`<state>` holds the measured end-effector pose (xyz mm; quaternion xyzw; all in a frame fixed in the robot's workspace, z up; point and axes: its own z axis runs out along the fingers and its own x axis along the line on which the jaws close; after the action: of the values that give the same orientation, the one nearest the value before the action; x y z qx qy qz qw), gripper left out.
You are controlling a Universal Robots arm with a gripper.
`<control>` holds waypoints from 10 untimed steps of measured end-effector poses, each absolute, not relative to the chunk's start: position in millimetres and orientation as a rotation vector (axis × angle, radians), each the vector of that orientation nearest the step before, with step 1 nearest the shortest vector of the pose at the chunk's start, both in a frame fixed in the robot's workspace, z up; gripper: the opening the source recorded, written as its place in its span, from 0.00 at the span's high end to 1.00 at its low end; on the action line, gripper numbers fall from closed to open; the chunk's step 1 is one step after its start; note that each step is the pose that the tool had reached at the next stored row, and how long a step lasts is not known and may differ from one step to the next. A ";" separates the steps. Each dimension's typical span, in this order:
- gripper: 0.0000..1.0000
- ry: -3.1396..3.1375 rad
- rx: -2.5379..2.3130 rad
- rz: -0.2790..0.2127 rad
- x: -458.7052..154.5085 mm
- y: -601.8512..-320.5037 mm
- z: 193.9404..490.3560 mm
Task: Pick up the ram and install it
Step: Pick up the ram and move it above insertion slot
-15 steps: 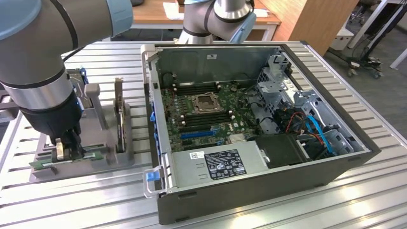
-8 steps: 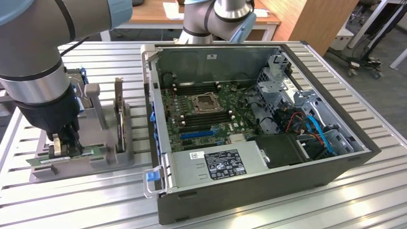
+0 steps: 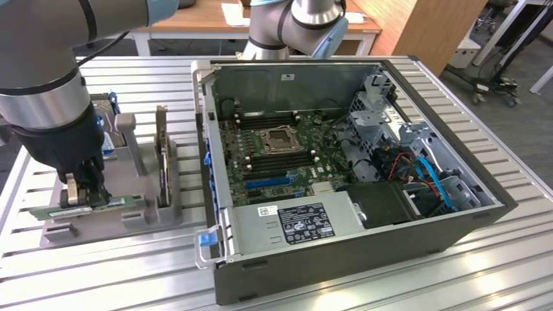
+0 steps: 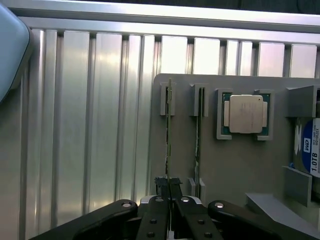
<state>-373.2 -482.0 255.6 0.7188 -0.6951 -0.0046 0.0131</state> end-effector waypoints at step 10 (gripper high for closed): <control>0.89 -2.166 2.240 -0.014 -373.2 -482.0 279.8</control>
<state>-373.2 -482.0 279.8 0.7188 -0.6951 -0.0046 0.0131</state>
